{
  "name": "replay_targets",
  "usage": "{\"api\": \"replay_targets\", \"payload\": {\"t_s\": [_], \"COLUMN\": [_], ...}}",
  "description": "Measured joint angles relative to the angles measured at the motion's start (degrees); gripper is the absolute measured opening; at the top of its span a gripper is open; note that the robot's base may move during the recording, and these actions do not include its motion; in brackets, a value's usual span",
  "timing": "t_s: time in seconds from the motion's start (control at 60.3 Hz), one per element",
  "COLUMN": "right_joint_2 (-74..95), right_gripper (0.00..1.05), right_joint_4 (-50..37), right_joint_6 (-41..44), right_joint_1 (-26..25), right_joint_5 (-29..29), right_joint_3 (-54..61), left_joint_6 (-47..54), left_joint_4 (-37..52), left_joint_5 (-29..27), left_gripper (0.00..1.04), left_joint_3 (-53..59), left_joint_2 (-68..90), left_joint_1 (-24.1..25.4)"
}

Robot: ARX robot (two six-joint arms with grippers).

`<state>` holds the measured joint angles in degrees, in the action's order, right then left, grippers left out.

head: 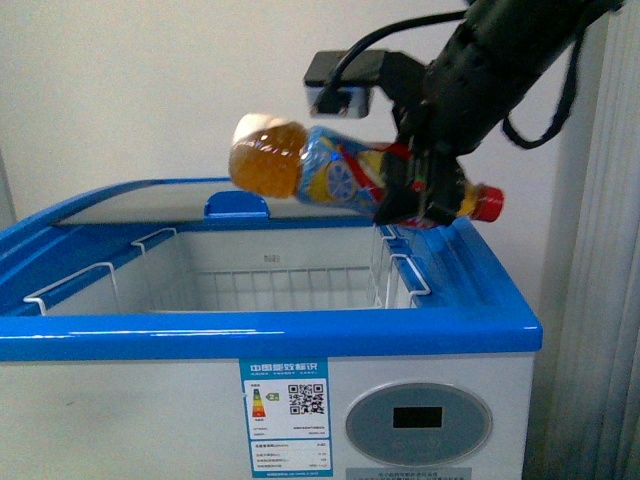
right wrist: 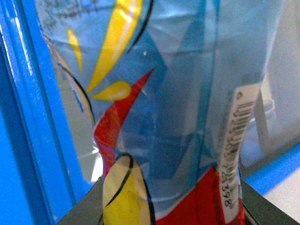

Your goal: Put drink in fridge

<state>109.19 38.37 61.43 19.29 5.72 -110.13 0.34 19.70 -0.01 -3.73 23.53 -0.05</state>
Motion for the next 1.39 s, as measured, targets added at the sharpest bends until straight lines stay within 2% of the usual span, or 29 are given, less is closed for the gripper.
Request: {"api": "replay_targets", "payload": {"t_s": [0.282,0.829,0.895,0.945,1.326,1.392], "right_joint_2": [12.5,39.3,41.0,42.1,46.7,48.4], "right_gripper": [0.43,0.42,0.42,0.42,0.42,0.42], "right_joint_4": [4.1,18.0,17.6,16.6,10.4,9.3], "right_joint_6": [1.4,-4.1,-4.3,-5.0,-7.1,-6.8], "right_joint_1": [3.5,4.1,4.5,4.7,5.9,6.2], "right_joint_5": [-1.3,-6.7,-8.0,-8.4,-13.3,-15.5], "right_joint_3": [-13.6,-48.3,-51.1,-52.4,-55.0,-55.0], "left_joint_6": [0.0,-0.1,-0.1,-0.2,-0.2,-0.2], "left_joint_4": [-3.5,-9.2,-15.1,-19.0,-19.6,-19.6], "left_joint_5": [0.0,0.0,0.1,0.0,0.0,0.0], "left_gripper": [0.03,0.03,0.03,0.13,0.62,0.76], "left_joint_3": [1.4,2.9,2.9,2.9,2.9,2.9], "left_joint_2": [-5.0,-13.0,-17.4,-21.6,-23.2,-23.2], "left_joint_1": [0.0,0.0,0.0,0.0,0.0,0.0]}}
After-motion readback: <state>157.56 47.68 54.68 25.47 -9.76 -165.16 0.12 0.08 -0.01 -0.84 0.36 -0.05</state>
